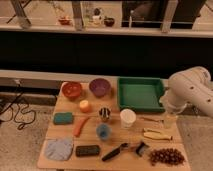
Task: Place sponge in tray
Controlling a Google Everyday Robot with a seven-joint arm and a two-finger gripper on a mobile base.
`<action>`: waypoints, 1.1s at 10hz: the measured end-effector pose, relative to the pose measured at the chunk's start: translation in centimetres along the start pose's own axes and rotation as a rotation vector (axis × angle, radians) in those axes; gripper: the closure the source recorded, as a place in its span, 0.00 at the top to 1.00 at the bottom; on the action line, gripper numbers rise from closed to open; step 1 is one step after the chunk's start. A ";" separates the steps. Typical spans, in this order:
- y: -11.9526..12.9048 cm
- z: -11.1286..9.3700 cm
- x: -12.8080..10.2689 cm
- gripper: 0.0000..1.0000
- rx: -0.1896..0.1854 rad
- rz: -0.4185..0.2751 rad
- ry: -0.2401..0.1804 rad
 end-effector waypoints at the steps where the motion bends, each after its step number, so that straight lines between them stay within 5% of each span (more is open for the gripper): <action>1: 0.5 0.1 -0.6 0.80 -0.010 -0.007 -0.002; 5: 2.8 0.9 -6.5 0.80 -0.054 -0.079 -0.016; 8: 4.3 1.9 -12.4 0.80 -0.100 -0.145 -0.073; 11: 5.0 2.1 -14.8 0.80 -0.124 -0.178 -0.116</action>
